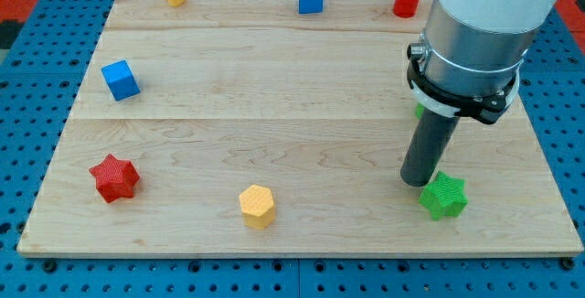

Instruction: Move the red circle to the top of the green circle

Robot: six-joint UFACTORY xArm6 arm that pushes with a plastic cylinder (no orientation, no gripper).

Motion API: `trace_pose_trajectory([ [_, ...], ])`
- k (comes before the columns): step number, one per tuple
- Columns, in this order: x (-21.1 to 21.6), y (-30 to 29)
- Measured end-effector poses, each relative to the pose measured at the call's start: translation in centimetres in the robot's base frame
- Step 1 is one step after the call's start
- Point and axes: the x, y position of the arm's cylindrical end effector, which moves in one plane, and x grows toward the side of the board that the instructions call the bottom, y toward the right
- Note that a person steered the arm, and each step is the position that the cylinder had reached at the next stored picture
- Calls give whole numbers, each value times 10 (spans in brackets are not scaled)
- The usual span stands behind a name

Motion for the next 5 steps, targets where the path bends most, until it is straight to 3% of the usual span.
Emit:
trace_pose_trajectory([
  [1, 0, 3],
  [2, -23, 42],
  [3, -61, 134],
  [4, -140, 191],
  [5, -235, 178],
])
